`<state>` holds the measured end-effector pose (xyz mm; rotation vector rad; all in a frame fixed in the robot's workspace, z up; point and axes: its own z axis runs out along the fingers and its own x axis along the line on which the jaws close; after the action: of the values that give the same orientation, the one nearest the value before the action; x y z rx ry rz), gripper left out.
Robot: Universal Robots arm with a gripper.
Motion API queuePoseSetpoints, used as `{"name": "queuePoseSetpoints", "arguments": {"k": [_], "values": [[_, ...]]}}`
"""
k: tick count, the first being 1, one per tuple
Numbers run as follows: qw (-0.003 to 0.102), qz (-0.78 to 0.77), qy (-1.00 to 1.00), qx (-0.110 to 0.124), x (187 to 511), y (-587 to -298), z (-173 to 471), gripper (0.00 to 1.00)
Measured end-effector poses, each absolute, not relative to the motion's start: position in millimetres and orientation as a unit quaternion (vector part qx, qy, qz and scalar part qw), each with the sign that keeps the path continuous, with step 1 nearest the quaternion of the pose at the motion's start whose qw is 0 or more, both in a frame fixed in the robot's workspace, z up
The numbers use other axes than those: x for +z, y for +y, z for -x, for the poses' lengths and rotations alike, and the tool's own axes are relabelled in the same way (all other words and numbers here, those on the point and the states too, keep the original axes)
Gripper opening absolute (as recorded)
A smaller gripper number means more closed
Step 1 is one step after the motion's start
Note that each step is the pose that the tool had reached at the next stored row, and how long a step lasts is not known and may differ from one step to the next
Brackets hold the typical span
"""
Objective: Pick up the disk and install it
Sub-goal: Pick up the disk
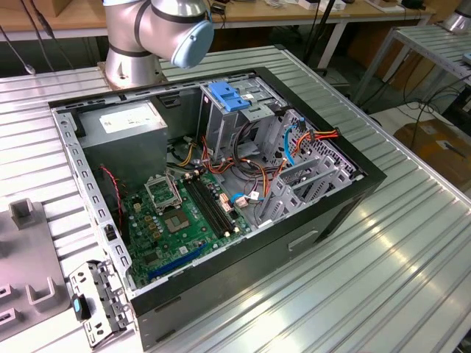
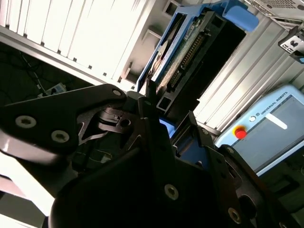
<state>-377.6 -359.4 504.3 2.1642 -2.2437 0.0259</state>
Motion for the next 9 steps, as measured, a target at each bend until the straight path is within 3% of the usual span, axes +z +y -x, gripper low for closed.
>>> {"name": "queuePoseSetpoints", "arguments": {"k": [9], "values": [[0.012,-0.694,-0.720,0.008,504.2,-359.4,333.8,0.37]]}}
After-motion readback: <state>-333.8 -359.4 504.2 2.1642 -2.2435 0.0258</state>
